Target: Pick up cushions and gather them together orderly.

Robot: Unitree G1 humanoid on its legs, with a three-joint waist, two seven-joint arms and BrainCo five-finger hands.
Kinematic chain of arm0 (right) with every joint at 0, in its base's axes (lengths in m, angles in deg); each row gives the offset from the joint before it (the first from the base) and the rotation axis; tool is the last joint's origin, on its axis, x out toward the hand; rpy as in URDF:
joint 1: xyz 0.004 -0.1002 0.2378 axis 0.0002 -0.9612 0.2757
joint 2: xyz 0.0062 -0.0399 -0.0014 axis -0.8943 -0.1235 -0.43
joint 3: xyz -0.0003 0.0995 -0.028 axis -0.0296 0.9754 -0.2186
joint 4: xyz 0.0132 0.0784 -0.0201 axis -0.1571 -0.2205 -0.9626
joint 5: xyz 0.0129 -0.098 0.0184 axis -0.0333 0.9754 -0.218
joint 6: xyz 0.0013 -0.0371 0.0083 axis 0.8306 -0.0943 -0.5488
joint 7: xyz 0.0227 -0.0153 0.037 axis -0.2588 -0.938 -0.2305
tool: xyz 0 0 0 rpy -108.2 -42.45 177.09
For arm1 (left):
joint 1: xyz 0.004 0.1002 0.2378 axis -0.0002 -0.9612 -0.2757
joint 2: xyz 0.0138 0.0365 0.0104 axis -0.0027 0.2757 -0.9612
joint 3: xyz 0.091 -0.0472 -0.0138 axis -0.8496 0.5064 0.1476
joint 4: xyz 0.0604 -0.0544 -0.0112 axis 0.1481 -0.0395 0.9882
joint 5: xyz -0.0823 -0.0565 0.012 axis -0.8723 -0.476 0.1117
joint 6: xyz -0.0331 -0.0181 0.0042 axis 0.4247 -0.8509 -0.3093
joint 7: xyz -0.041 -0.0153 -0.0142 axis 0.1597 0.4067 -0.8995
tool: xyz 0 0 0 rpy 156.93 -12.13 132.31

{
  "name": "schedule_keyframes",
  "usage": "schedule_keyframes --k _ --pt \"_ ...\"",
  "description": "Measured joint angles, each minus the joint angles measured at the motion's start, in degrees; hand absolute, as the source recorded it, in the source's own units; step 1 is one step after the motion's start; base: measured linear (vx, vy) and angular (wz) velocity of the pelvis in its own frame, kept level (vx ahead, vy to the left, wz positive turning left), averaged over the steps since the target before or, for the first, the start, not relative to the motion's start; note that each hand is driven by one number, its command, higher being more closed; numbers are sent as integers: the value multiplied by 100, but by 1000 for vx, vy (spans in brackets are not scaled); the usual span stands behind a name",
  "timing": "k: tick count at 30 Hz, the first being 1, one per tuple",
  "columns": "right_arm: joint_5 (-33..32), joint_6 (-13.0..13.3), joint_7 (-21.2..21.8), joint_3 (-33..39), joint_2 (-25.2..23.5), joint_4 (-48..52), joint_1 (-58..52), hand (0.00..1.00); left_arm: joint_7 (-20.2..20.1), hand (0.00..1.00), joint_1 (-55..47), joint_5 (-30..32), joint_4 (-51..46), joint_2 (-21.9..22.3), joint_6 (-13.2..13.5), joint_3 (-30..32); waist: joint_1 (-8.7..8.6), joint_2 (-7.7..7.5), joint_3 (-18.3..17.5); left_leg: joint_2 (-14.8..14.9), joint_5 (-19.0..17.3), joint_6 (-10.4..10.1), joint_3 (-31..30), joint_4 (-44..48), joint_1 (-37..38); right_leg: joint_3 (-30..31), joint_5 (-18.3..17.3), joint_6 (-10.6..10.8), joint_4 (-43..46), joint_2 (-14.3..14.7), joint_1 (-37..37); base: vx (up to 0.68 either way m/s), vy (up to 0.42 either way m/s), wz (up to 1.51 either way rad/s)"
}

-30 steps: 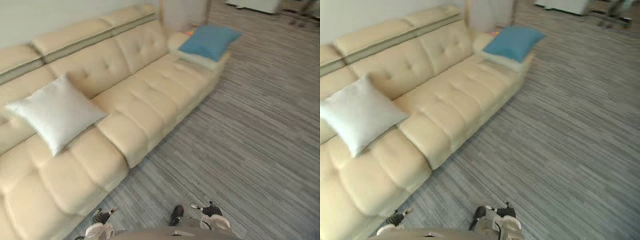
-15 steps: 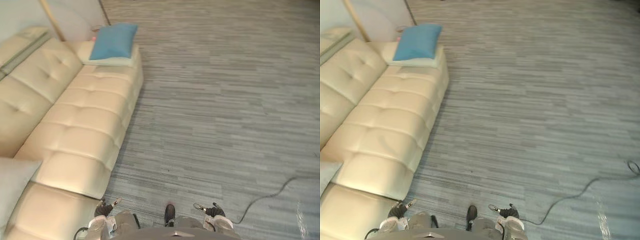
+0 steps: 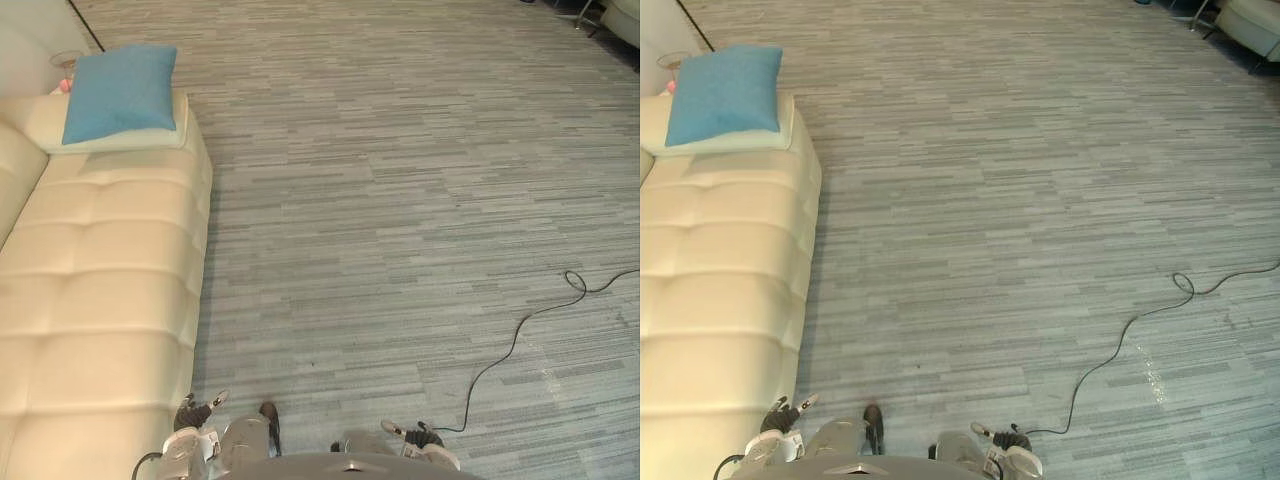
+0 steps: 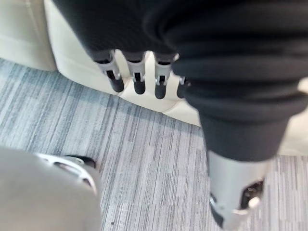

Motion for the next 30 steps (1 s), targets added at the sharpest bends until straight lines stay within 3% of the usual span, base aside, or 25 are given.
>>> schedule_keyframes --k 1,2,4,5,6,7,8,9,10,11,13,14,15,16,17,18,20,22,24,25,26,27,29,30 --pt "6 4 8 -8 11 0 2 0 9 0 -42 3 3 -40 -14 -83 -60 -14 7 -64 -114 35 -95 -116 340 -435 -129 -393 332 -236 -22 459 71 36" --pt "9 9 73 -54 15 5 17 0 33 0 -64 -2 4 -60 -44 -170 -73 -7 12 -72 -229 54 -153 -357 833 -885 -486 -697 301 -391 -90 557 45 39" --pt "5 21 97 -36 26 85 64 0 63 0 -38 -5 78 -4 -49 -173 -163 47 34 18 -360 40 -297 -576 1207 -1266 -848 -862 -315 -390 -477 529 -27 39" --pt "4 25 97 -14 36 108 90 0 64 0 -26 -9 130 21 -53 -162 -189 72 50 58 -400 19 -356 -630 1286 -1338 -866 -884 -611 -353 -581 519 -76 47" --pt "-3 27 98 49 65 122 173 0 70 0 39 -6 156 80 -74 -158 -252 149 97 204 -481 -49 -456 -781 1506 -1428 -768 -888 -1521 -221 -807 554 -113 48" --pt "-6 26 96 107 78 154 201 0 68 0 57 3 163 139 -85 -159 -261 220 143 331 -520 -115 -565 -989 1767 -1380 -355 -844 -2652 -96 -919 574 -132 51" --pt "-9 28 94 120 81 170 199 0 67 0 61 4 167 158 -87 -160 -272 227 147 368 -536 -122 -621 -1082 1862 -1322 -119 -824 -3135 -71 -942 478 -139 62" --pt "-9 23 93 127 80 208 186 0 60 0 61 4 172 190 -89 -150 -295 187 159 384 -543 -115 -766 -1246 2011 -1169 379 -724 -4131 -71 -918 634 -242 88" --pt "-4 7 90 172 51 275 140 0 55 0 73 18 219 200 -90 -36 -314 107 186 372 -611 -219 -987 -1298 2302 -1013 1319 -663 -4412 -195 -849 659 -254 85" --pt "0 3 90 189 70 306 142 0 57 0 94 20 235 247 -92 23 -309 158 211 447 -625 -239 -1048 -1260 2395 -1010 1522 -816 -4263 -160 -801 795 -311 70" --pt "3 14 84 383 94 471 190 0 46 0 152 51 241 562 -89 225 -281 461 293 640 -354 -370 -1082 -764 2462 -1170 721 -1082 -3032 -170 -917 762 -285 35" --pt "8 13 84 387 92 496 188 0 47 0 148 75 241 582 -90 242 -269 489 277 668 -251 -415 -1108 -578 2443 -1226 539 -1132 -2864 -184 -888 607 -227 25" --pt "5 -8 83 362 79 518 184 0 29 0 150 116 203 584 -89 246 -261 502 274 716 -33 -514 -1232 185 2244 -1307 221 -1152 -2716 -185 -695 565 -217 41" --pt "-2 -7 82 296 40 556 141 0 -4 0 158 124 101 602 -91 310 -305 543 301 860 495 -968 -1396 1820 1507 -1474 17 -1184 -2883 -169 -267 555 -197 45" --pt "-9 -1 79 277 47 565 117 0 -9 0 162 126 80 610 -91 309 -302 548 317 951 690 -1117 -1387 2428 1200 -1549 -17 -1199 -2999 -141 -104 632 -181 33" --pt "-46 -7 62 277 61 544 112 0 -18 0 151 123 -10 615 -92 337 -186 606 333 1253 595 -981 -895 3838 523 -1574 -66 -1256 -3362 1 429 489 -70 8" --pt "-68 -37 53 255 -6 541 61 0 -17 0 148 123 -99 535 -96 277 -116 540 363 1363 138 -693 -267 4171 -109 -1662 -68 -1243 -3973 -19 1233 497 -34 15" --pt "-154 -48 53 242 -41 539 68 0 -18 0 160 119 -158 505 -86 193 -75 499 376 1354 -148 -506 220 3439 -558 -1804 -68 -1126 -4385 -121 1705 405 31 32" --pt "-243 -59 49 253 -78 554 59 0 -10 0 161 127 -260 517 -86 174 -53 473 376 1140 -148 -436 639 1513 -776 -1993 -103 -938 -4686 -269 2127 473 121 36" --pt "-244 -60 48 259 -90 552 36 0 -9 0 162 128 -263 522 -86 175 -51 472 376 1036 5 -440 653 865 -794 -2039 -152 -852 -4733 -319 2223 472 222 27" --pt "-244 -58 46 270 -95 554 4 0 -4 0 154 127 -258 532 -86 177 -27 481 369 907 461 -451 594 8 -785 -2048 -268 -675 -4760 -354 2341 458 258 7" --pt "-240 -62 40 256 -107 549 1 0 -4 0 155 126 -249 556 -85 173 54 442 346 809 1157 -281 489 -117 -733 -2015 -368 -557 -4768 -378 2440 453 255 3" --pt "-224 -95 2 143 -262 527 -14 0 -8 0 174 238 -269 363 -84 168 36 85 191 455 836 -48 530 -56 -778 -1961 -407 -589 -4734 -684 2465 397 179 15" --pt "-215 -117 -32 110 -334 528 -6 0 -11 0 179 221 -289 325 -81 184 59 -19 178 387 629 -5 558 101 -770 -1852 -370 -625 -4558 -792 2434 439 201 11"
